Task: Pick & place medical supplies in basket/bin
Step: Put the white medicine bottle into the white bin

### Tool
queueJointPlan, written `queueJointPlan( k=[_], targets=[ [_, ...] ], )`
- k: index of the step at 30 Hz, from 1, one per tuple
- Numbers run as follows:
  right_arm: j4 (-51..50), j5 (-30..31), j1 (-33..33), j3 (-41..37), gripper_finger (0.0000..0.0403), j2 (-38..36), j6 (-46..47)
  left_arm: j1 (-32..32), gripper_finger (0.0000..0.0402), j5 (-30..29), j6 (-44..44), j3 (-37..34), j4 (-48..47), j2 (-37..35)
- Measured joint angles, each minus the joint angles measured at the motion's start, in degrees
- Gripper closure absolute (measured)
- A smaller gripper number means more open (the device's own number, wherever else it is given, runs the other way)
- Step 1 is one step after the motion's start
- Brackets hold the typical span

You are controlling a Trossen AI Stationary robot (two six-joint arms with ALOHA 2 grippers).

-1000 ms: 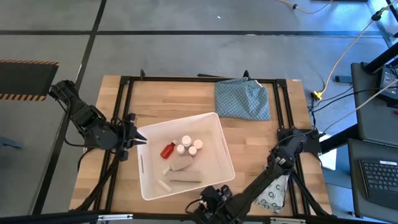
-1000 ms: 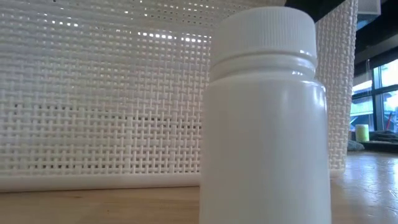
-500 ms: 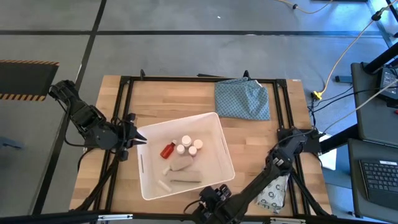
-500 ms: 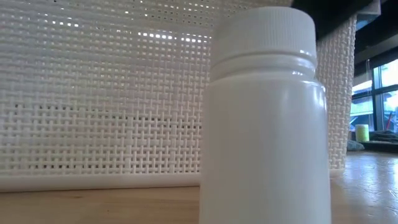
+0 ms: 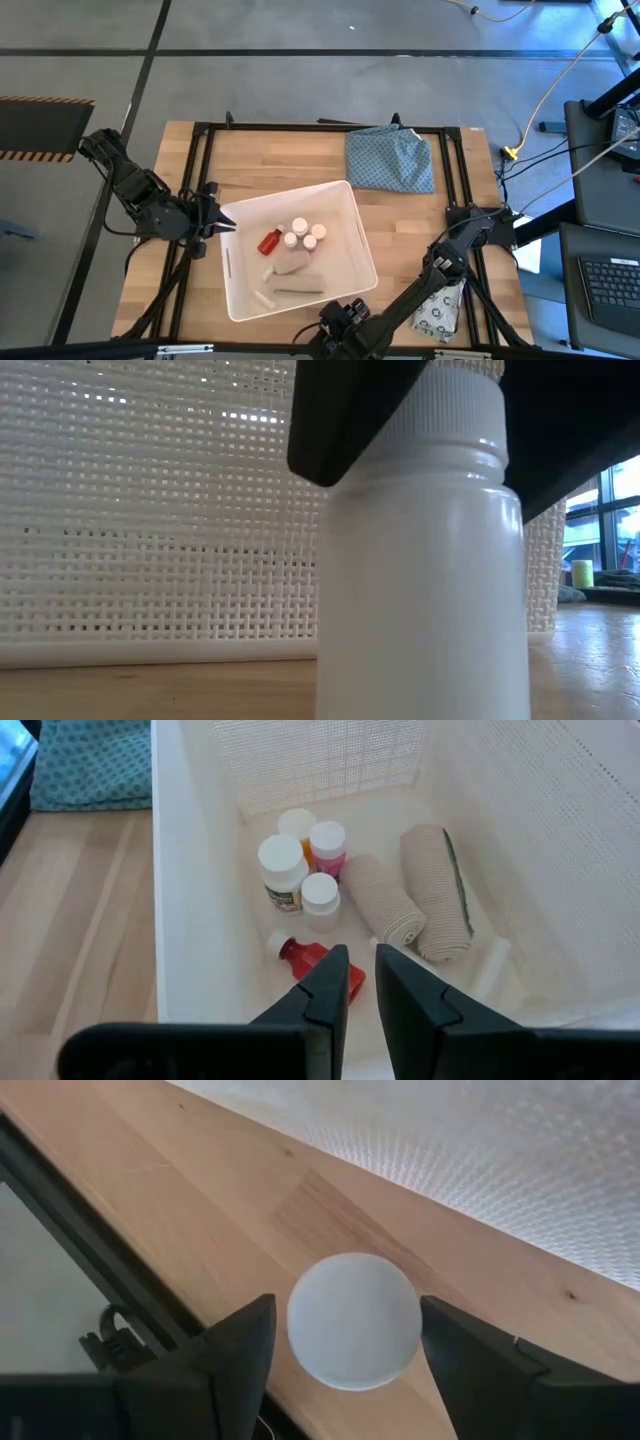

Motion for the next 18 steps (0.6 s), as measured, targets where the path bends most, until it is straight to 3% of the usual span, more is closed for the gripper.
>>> queueJointPlan(
  k=[13, 18],
  targets=[
    [0.32, 0.86, -0.04, 0.0, 0.0225, 0.0, 0.66, -0.01, 0.0354, -0.42, 0.01, 0.0, 0.0, 0.02],
    [0.24, 1.16, -0.11, 0.0, 0.0229, 0.0, 0.53, -0.02, 0.0354, -0.42, -0.06, 0.0, 0.01, 0.02]
  ],
)
